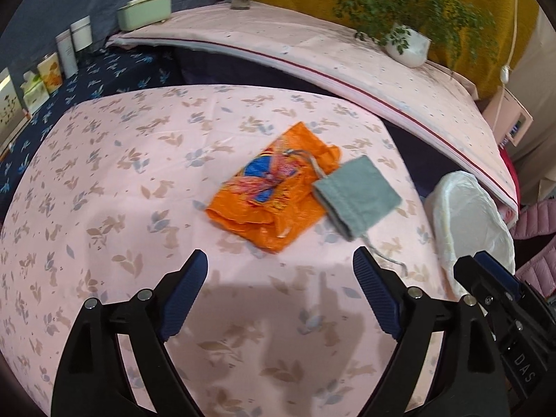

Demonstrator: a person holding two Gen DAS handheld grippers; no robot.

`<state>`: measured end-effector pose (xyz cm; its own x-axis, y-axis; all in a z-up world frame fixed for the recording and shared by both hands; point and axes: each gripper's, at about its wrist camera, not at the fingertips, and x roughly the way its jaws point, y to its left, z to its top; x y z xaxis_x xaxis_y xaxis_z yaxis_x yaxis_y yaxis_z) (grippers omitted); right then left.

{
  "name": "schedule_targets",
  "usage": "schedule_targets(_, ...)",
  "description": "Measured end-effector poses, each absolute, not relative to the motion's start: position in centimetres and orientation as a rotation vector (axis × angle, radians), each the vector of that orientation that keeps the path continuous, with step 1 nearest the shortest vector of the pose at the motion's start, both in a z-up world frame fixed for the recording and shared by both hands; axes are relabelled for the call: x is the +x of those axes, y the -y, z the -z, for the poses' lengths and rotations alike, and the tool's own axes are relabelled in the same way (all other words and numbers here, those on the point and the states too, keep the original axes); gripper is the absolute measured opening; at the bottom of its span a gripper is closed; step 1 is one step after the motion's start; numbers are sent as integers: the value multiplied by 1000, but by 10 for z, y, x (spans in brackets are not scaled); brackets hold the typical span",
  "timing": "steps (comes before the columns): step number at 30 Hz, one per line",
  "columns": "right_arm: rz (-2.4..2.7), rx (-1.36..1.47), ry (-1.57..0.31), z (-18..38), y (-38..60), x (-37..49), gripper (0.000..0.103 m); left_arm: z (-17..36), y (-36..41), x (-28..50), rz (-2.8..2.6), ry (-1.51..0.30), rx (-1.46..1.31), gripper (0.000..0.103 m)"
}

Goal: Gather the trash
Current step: 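Move both tools back over the table toward the orange bag and grey pouch, then grasp the orange plastic bag with the left tool while the right tool grasps the grey pouch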

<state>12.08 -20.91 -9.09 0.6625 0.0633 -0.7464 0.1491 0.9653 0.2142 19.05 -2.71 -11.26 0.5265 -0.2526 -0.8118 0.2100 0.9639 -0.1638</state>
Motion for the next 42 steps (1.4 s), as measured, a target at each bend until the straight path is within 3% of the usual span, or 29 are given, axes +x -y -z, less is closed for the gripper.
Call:
schedule_targets(12, 11, 231, -906, 121, 171, 181, 46, 144, -21, 240, 215, -1066, -178, 82)
schedule_targets(26, 40, 221, -967, 163, 167, 227, 46, 164, 10, 276, 245, -1093, -160, 80)
schedule_targets(30, 39, 184, -965, 165, 164, 229, 46, 163, 17, 275, 250, -1075, -136, 64)
schedule_targets(32, 43, 167, -962, 165, 164, 228, 42, 162, 18, 274, 257, -1075, -140, 50)
schedule_targets(34, 54, 141, -959, 166, 165, 227, 33, 162, 21, 273, 269, -1083, -136, 32)
schedule_targets(38, 51, 157, -962, 165, 174, 222, 18, 163, 23, 267, 286, -1100, -133, 9)
schedule_targets(42, 48, 193, -968, 161, 183, 212, 9, 160, 24, 257, 289, -1099, -128, 6)
